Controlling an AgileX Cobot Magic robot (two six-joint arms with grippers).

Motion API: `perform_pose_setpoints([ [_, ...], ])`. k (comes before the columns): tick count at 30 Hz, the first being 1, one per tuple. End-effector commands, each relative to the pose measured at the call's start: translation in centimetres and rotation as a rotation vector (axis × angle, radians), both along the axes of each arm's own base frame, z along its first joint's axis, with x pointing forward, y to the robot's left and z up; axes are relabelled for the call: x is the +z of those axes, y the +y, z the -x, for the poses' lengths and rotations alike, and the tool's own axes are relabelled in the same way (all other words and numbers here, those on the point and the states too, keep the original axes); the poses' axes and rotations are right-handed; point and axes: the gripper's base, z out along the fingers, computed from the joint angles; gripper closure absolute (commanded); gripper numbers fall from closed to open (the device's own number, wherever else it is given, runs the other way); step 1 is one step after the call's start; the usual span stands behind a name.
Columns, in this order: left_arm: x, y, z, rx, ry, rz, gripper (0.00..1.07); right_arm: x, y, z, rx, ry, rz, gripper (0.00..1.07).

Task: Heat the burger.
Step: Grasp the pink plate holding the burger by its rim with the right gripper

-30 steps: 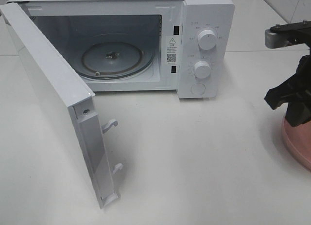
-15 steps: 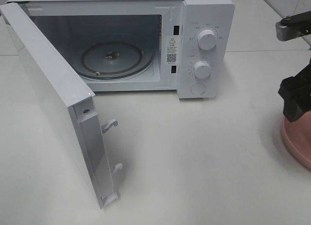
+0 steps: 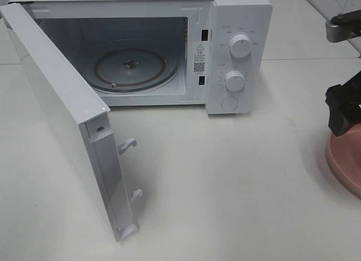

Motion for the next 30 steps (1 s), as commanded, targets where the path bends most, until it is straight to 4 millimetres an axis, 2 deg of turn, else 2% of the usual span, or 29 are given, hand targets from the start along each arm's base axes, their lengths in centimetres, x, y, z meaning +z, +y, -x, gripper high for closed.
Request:
perform_pose_setpoints([
  [1, 0.0, 0.0, 0.3, -0.001, -0.032, 0.005, 0.09, -1.4, -1.1, -0.6, -0.043, 0.046, 0.013, 0.22],
  [9, 0.0, 0.0, 0.3, -0.001, -0.032, 0.005, 0.09, -3.8, -1.4, -1.8, -0.064, 0.096, 0.006, 0.32],
  [30, 0.0, 0.0, 0.3, -0.001, -0.032, 0.005, 0.09, -10.1, -0.9, -4.2, -0.05, 0.202, 0.006, 0.31],
])
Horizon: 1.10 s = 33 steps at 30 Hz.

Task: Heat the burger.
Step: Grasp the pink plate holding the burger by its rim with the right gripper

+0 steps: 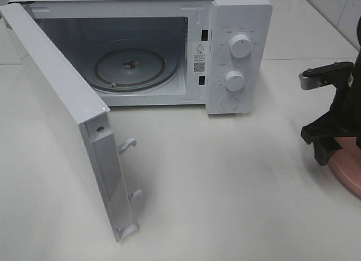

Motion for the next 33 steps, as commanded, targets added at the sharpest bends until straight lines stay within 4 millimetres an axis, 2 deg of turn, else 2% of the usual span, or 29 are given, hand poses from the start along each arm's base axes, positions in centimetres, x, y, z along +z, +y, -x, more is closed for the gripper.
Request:
perform_pose_setpoints([
  [1, 0.0, 0.0, 0.3, -0.001, -0.032, 0.005, 0.09, -1.5, -0.1, -0.2, -0.013, 0.026, -0.001, 0.31],
  [15, 0.0, 0.0, 0.3, -0.001, -0.032, 0.005, 0.09, -5.2, -0.7, -0.8, -0.038, 0.103, 0.004, 0.31],
  [26, 0.0, 0.0, 0.3, -0.001, -0.032, 0.005, 0.09, -5.8, -0.7, -0.9, -0.036, 0.109, 0.003, 0.32],
  [28, 0.0, 0.0, 0.3, -0.001, -0.032, 0.005, 0.09, -5.8, -0.7, -0.9, -0.044, 0.11, 0.003, 0.39],
  [31, 0.0, 0.0, 0.3, -0.001, -0.032, 0.005, 0.09, -5.8, -0.7, -0.9, -0.045, 0.111, 0.003, 0.42],
  [33, 0.0, 0.0, 0.3, -0.001, -0.032, 0.005, 0.09, -5.8, -0.7, -0.9, -0.048, 0.11, 0.003, 0.57],
])
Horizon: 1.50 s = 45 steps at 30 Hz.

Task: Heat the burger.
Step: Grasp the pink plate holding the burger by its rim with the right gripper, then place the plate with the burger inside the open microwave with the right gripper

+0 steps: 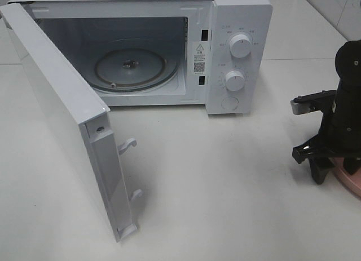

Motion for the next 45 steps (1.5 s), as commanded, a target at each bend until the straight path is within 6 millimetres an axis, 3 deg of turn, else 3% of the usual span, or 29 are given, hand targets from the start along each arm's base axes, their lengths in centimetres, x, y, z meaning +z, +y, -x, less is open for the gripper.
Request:
perform_pose_setpoints([
  [1, 0.0, 0.0, 0.3, -0.001, -0.032, 0.005, 0.09, -0.2, -0.2, 0.1, -0.016, 0.01, 0.003, 0.57],
  [3, 0.0, 0.0, 0.3, -0.001, -0.032, 0.005, 0.09, -0.2, -0.2, 0.1, -0.013, 0.007, 0.004, 0.81],
  [6, 0.0, 0.0, 0.3, -0.001, -0.032, 0.005, 0.09, -0.2, -0.2, 0.1, -0.011, 0.006, 0.006, 0.88],
  [8, 0.0, 0.0, 0.3, -0.001, -0.032, 0.005, 0.09, -0.2, -0.2, 0.1, -0.009, 0.006, 0.007, 1.05],
  [10, 0.0, 0.0, 0.3, -0.001, -0.032, 0.005, 0.09, -0.2, -0.2, 0.1, -0.01, 0.006, 0.007, 1.07],
  [28, 0.0, 0.0, 0.3, -0.001, -0.032, 0.005, 0.09, 0.0, -0.4, 0.6, -0.033, 0.056, 0.043, 1.07],
  [45, 0.0, 0.0, 0.3, -0.001, -0.032, 0.005, 0.09, 3.8, 0.9, 1.4, 0.013, -0.015, 0.21, 1.07],
])
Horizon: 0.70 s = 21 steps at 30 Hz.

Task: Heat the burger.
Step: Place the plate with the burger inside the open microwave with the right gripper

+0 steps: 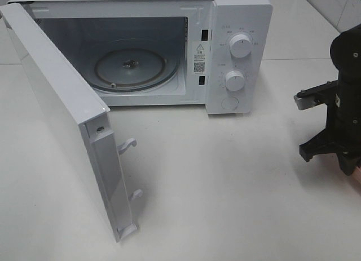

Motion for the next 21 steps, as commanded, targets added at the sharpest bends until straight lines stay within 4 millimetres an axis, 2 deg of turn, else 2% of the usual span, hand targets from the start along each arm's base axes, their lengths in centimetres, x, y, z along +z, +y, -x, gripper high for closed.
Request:
perform_pose_setpoints([
  [1, 0.0, 0.0, 0.3, -0.001, -0.032, 0.005, 0.09, 0.9, -0.2, 0.3, 0.015, -0.011, 0.07, 1.07],
  [21, 0.0, 0.0, 0.3, -0.001, -0.032, 0.005, 0.09, 4.6, 2.3, 2.1, 0.085, -0.055, 0.173, 1.07],
])
